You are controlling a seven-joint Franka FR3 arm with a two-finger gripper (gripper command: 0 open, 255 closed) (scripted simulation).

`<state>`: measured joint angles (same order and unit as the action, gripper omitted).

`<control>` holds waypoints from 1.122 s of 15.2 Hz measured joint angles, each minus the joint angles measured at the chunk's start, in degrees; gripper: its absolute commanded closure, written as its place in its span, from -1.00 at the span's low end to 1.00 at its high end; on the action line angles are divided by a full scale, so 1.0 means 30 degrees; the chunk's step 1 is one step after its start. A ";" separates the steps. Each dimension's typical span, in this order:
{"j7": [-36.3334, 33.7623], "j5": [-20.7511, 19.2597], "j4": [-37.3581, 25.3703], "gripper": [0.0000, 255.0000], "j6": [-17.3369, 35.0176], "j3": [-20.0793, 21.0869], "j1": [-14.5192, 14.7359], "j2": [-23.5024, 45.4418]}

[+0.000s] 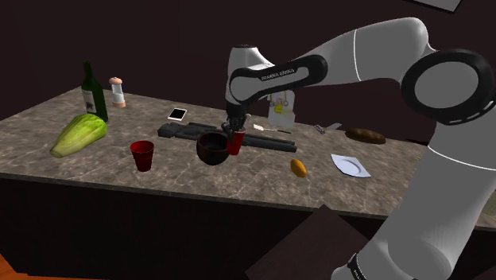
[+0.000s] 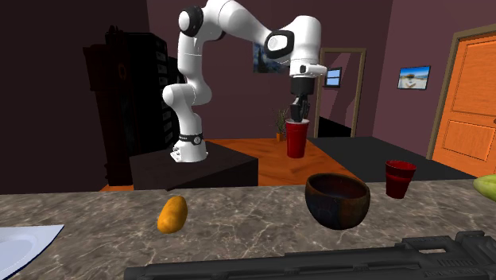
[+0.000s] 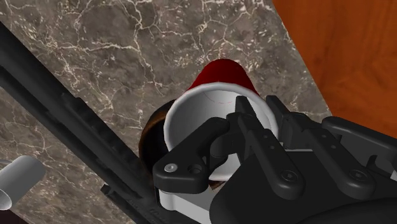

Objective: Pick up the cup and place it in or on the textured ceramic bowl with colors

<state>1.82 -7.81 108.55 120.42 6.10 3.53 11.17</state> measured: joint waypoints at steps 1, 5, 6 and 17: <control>0.0003 0.0025 -0.0088 1.00 -0.0207 0.0016 0.0013 -0.0119; 0.0163 0.0127 -0.0654 1.00 -0.1098 0.0024 -0.0009 -0.0459; 0.0219 0.0108 -0.1215 1.00 -0.1330 0.0007 -0.0017 -0.0133; 0.1505 -0.0303 -1.8012 1.00 -0.8100 -0.0430 0.0309 0.9815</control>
<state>6.34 -8.72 54.51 96.12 4.81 4.46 40.62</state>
